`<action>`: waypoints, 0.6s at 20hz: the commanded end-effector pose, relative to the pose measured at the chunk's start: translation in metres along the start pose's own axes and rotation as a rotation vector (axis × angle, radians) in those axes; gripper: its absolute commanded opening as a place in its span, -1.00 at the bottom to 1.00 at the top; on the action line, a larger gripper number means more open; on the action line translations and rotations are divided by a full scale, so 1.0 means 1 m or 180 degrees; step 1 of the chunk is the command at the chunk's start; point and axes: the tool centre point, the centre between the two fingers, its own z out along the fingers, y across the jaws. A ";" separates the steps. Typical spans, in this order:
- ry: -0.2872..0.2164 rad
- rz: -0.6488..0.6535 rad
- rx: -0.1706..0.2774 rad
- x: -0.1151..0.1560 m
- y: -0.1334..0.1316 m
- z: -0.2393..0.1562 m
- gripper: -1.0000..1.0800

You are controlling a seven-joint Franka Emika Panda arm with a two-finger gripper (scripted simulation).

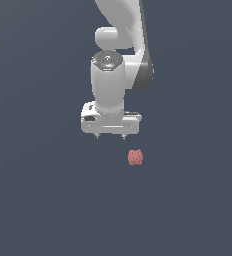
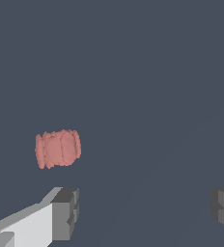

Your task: Pick up the object and move it to a goal position.

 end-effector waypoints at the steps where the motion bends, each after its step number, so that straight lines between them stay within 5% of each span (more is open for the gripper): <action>1: 0.0000 0.0000 0.0000 0.000 0.000 0.000 0.92; 12: -0.0072 -0.0156 -0.0080 -0.003 0.006 0.006 0.92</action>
